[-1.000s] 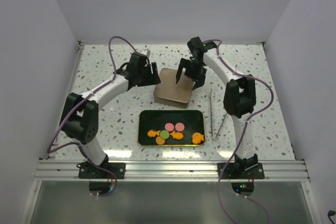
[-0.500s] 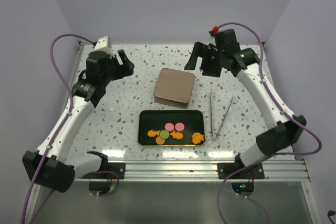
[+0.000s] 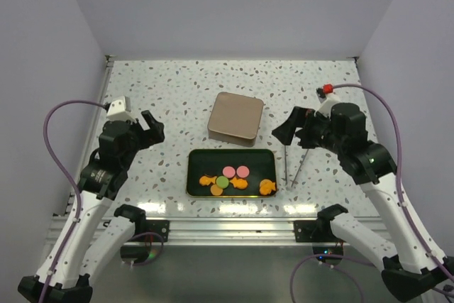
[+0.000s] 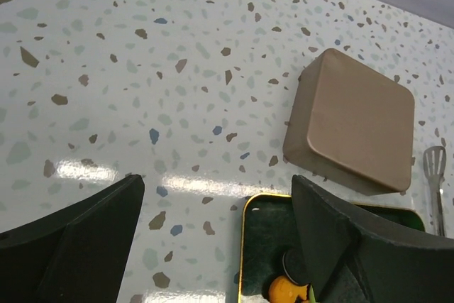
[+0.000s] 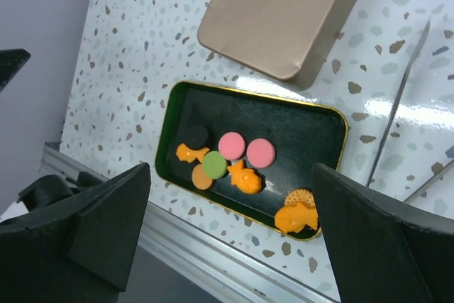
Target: Pack the cookies
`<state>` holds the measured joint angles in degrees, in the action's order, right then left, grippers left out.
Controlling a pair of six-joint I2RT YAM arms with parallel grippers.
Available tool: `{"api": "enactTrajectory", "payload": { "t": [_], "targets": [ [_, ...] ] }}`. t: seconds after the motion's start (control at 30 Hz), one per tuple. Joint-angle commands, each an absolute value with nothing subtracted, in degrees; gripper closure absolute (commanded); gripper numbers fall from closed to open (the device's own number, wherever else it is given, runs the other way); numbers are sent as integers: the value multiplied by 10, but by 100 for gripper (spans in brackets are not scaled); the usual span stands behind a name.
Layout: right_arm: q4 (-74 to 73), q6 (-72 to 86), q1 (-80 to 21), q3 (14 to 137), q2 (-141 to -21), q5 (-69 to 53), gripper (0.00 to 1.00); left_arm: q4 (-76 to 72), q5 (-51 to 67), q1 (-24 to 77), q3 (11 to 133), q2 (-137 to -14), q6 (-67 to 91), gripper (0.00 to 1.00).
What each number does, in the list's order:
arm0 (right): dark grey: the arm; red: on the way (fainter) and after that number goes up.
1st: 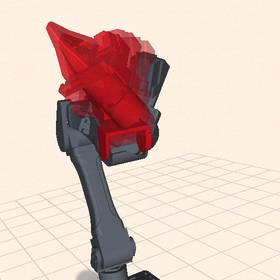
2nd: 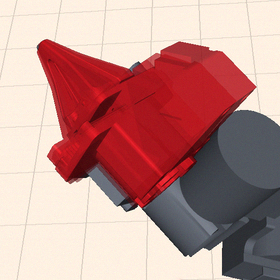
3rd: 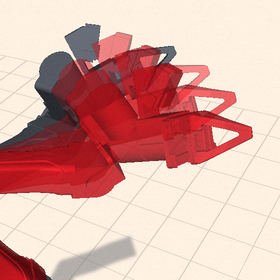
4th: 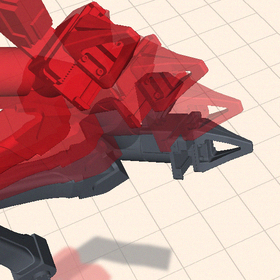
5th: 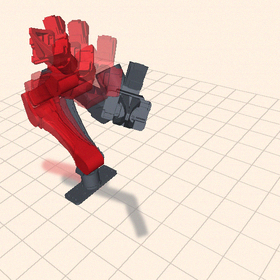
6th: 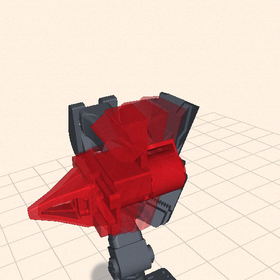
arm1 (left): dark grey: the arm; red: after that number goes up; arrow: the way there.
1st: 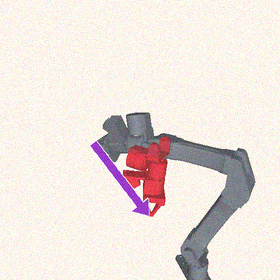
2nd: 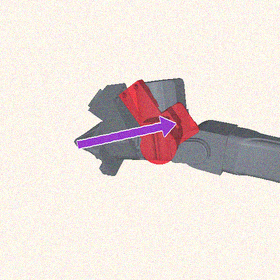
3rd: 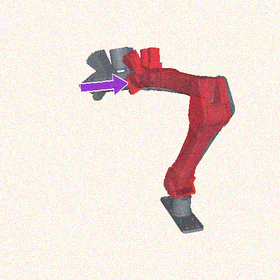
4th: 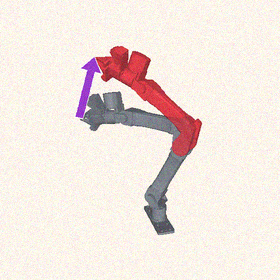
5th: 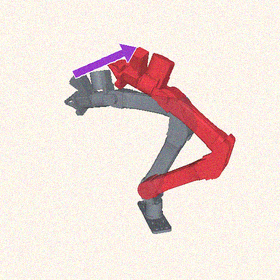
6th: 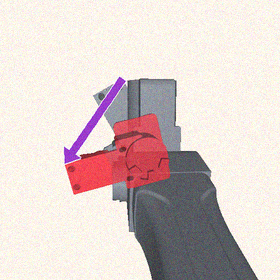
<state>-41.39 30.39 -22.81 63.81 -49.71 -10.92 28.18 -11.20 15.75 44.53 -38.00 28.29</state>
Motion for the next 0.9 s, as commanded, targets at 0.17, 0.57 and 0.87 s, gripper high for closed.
{"api": "enactTrajectory", "payload": {
  "t": [0.17, 0.57, 0.87],
  "targets": [
    [-434, 300, -229, 543, -370, -60, 1, 287, -260, 155, 391, -332, 239, 5],
    [-439, 226, -229, 571, -383, -40, 1, -200, -415, 154, 97, -345, 39, 0],
    [-397, 214, -229, 580, -404, -54, 1, -508, -347, 92, 54, -607, 68, 0]
  ]
}}
